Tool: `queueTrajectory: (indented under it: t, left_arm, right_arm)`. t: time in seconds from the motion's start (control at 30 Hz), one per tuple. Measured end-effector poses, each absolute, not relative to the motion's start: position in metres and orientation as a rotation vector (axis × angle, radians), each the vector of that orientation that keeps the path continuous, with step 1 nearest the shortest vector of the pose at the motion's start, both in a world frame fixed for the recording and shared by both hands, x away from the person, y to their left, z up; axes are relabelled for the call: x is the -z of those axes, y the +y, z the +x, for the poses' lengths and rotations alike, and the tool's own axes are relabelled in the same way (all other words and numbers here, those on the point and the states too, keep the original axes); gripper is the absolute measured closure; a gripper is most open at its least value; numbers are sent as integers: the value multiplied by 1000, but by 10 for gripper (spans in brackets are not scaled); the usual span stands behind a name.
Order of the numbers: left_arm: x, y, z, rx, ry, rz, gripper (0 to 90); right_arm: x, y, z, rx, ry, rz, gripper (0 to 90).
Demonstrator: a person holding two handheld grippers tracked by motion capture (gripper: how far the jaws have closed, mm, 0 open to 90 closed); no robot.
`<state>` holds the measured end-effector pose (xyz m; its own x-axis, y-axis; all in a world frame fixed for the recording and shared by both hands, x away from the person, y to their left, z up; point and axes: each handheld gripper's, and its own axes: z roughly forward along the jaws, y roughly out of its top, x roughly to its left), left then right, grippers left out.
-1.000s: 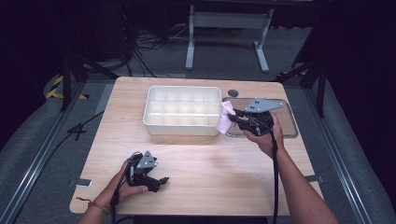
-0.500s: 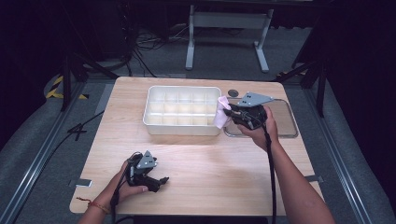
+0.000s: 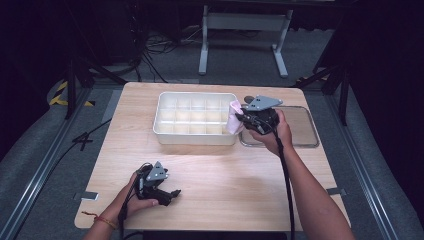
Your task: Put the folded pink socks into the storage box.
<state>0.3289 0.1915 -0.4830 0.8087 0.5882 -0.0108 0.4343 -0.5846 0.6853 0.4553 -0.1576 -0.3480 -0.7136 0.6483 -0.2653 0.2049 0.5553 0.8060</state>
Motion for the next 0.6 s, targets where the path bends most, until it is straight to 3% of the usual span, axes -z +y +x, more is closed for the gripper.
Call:
queueTrajectory:
  t: [0.6]
  left_arm:
    - [482,192,329,-278,745,2295,124]
  right_arm:
    - [366,-128,471,-865,2287,623,740]
